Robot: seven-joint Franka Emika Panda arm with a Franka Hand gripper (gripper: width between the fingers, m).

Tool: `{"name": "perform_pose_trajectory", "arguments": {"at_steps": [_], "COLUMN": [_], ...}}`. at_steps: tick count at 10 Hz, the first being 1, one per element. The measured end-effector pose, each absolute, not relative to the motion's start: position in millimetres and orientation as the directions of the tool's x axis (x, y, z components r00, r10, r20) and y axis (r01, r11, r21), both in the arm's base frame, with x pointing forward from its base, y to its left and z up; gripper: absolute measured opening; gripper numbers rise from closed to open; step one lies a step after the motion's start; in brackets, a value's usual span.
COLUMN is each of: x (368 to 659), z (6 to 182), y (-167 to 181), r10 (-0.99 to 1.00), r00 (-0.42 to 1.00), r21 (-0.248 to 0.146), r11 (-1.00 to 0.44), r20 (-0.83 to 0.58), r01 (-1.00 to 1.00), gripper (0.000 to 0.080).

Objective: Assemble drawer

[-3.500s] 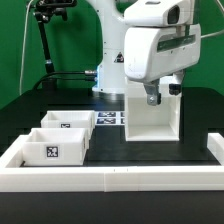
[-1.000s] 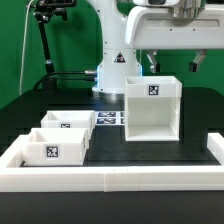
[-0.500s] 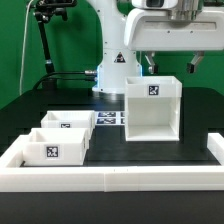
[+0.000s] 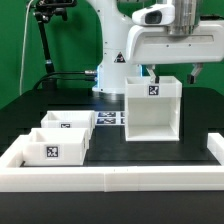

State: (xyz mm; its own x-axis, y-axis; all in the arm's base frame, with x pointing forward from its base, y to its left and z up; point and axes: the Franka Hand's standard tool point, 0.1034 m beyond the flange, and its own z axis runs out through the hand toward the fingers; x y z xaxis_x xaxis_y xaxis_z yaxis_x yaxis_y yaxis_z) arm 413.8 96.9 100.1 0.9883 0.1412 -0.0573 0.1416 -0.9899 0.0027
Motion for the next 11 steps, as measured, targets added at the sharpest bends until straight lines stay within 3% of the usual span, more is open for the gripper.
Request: {"name": "perform_pose_trajectory", "arguments": {"at_steps": [3, 4, 5, 6, 7, 8, 9, 11], "x": [412.8, 412.8, 412.7, 412.7, 412.7, 412.7, 413.0, 413.0], "z": [96.5, 96.6, 96.5, 96.5, 96.5, 96.5, 96.6, 96.5], "y": [97.5, 97.5, 97.4, 97.4, 97.4, 97.5, 97.5, 97.4], "r10": [0.143, 0.143, 0.143, 0.143, 0.143, 0.143, 0.144, 0.144], "r00": [0.988, 0.988, 0.988, 0.988, 0.988, 0.988, 0.988, 0.988], "r21": [0.002, 0.002, 0.002, 0.002, 0.002, 0.002, 0.001, 0.001], "r11": [-0.99, -0.99, -0.99, -0.99, -0.99, -0.99, -0.989, -0.989], "r20": [-0.063, -0.063, -0.063, -0.063, -0.063, -0.063, -0.062, -0.062], "r01": [0.143, 0.143, 0.143, 0.143, 0.143, 0.144, 0.145, 0.145], "gripper": [0.065, 0.0556, 0.0383, 0.0383, 0.0187, 0.0187, 0.0057, 0.0038]}}
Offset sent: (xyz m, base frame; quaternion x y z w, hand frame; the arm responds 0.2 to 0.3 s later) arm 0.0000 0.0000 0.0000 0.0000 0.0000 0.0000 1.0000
